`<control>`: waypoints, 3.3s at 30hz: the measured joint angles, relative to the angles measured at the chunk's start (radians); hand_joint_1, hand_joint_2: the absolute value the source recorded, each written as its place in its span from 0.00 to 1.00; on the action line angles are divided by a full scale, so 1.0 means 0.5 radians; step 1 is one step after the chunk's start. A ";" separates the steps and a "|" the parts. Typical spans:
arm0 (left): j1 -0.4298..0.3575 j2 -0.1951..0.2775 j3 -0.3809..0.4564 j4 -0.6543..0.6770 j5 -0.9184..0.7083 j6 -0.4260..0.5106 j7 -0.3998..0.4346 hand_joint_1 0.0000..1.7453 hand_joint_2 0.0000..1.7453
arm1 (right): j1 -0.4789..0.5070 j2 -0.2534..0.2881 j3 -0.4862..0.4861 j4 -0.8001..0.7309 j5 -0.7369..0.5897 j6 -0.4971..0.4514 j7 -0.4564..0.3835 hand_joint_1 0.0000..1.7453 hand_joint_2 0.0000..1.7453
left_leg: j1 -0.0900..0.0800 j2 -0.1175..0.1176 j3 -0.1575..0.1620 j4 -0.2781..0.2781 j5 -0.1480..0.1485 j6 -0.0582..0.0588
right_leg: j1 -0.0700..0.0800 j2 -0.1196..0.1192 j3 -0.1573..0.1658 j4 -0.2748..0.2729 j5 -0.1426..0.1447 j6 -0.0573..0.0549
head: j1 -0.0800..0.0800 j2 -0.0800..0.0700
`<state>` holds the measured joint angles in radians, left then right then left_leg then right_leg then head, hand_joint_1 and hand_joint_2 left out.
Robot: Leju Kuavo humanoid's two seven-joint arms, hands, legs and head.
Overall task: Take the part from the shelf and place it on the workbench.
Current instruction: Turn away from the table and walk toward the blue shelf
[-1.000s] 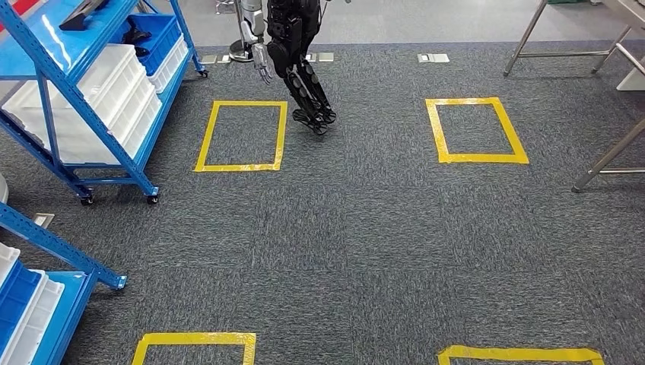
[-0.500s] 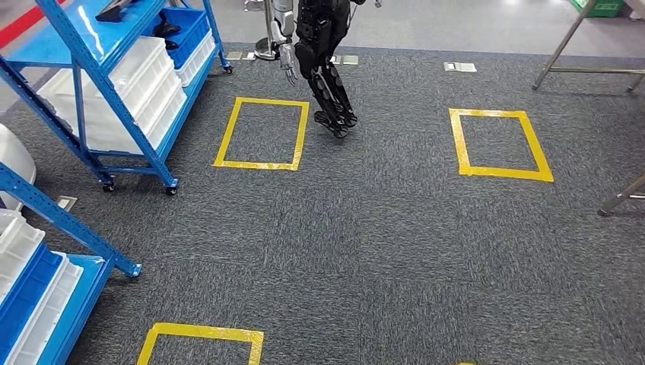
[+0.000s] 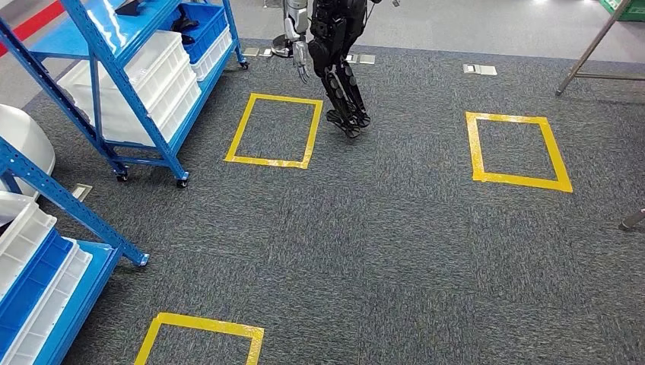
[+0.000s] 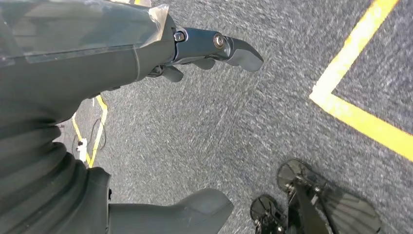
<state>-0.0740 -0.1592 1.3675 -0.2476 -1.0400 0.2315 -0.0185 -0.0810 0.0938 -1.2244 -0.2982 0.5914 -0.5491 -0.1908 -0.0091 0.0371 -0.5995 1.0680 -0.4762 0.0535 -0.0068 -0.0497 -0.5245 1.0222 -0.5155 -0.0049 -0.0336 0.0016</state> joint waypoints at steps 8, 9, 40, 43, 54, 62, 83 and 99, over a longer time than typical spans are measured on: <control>-0.009 -0.006 -0.001 0.000 -0.018 -0.003 0.014 0.00 1.00 | -0.003 0.017 0.000 0.003 -0.023 -0.015 -0.002 0.00 0.00 | -0.005 -0.071 0.095 -0.185 0.065 0.045 | -0.001 0.067 -0.138 0.316 -0.160 0.022 | 0.008 0.000; -0.009 -0.007 -0.001 0.000 -0.018 0.000 0.016 0.00 1.00 | 0.001 0.019 0.000 0.003 -0.026 -0.018 -0.003 0.00 0.00 | -0.004 -0.089 0.094 -0.184 0.067 0.047 | -0.009 0.081 -0.211 0.447 -0.203 0.025 | 0.011 0.000; -0.004 0.007 0.002 0.000 0.005 0.051 -0.046 0.00 1.00 | 0.014 0.037 -0.006 0.001 0.004 -0.031 -0.018 0.00 0.00 | 0.008 -0.107 0.078 -0.139 0.031 0.017 | -0.026 0.075 -0.235 0.487 -0.216 0.054 | 0.026 0.000; -0.002 0.005 0.005 0.001 0.008 0.050 -0.053 0.00 1.00 | 0.016 0.034 -0.007 0.001 0.003 -0.031 -0.015 0.00 0.00 | -0.004 -0.166 0.087 -0.136 0.028 0.017 | -0.019 0.094 -0.212 0.388 -0.128 0.082 | 0.027 0.000; -0.001 0.014 0.007 0.001 0.009 0.043 -0.076 0.00 1.00 | 0.013 0.038 -0.008 0.001 0.004 -0.030 -0.021 0.00 0.00 | 0.004 -0.118 -0.091 0.255 -0.202 -0.075 | -0.019 0.087 -0.013 -0.028 0.042 -0.004 | 0.004 0.000; -0.011 0.014 0.007 0.001 0.007 0.060 -0.054 0.00 1.00 | 0.008 0.044 -0.006 0.001 0.020 -0.014 -0.043 0.00 0.00 | 0.000 -0.010 0.052 -0.088 0.014 -0.039 | 0.002 -0.011 0.022 -0.031 0.010 0.000 | 0.005 0.000; -0.014 0.014 0.005 0.001 -0.063 0.149 -0.001 0.00 1.00 | -0.007 0.054 -0.003 0.004 -0.004 0.006 -0.087 0.00 0.00 | 0.034 -0.178 0.079 -0.069 -0.052 -0.078 | -0.041 0.111 -0.054 -0.032 0.097 0.015 | 0.024 0.000; -0.022 0.029 -0.001 -0.001 -0.077 0.274 0.038 0.00 1.00 | -0.008 0.083 -0.006 0.005 0.020 0.013 -0.094 0.00 0.00 | 0.018 -0.041 0.138 -0.203 0.037 0.008 | 0.003 -0.025 -0.027 -0.037 0.071 0.042 | 0.012 0.000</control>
<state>-0.0852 -0.1448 1.3672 -0.2481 -1.0784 0.3687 0.0003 -0.0852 0.1353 -1.2275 -0.2956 0.6012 -0.5428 -0.2379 -0.0001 0.0165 -0.5308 0.9665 -0.4575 0.0574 -0.0051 -0.0619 -0.5379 1.0039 -0.4799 0.0159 -0.0275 0.0018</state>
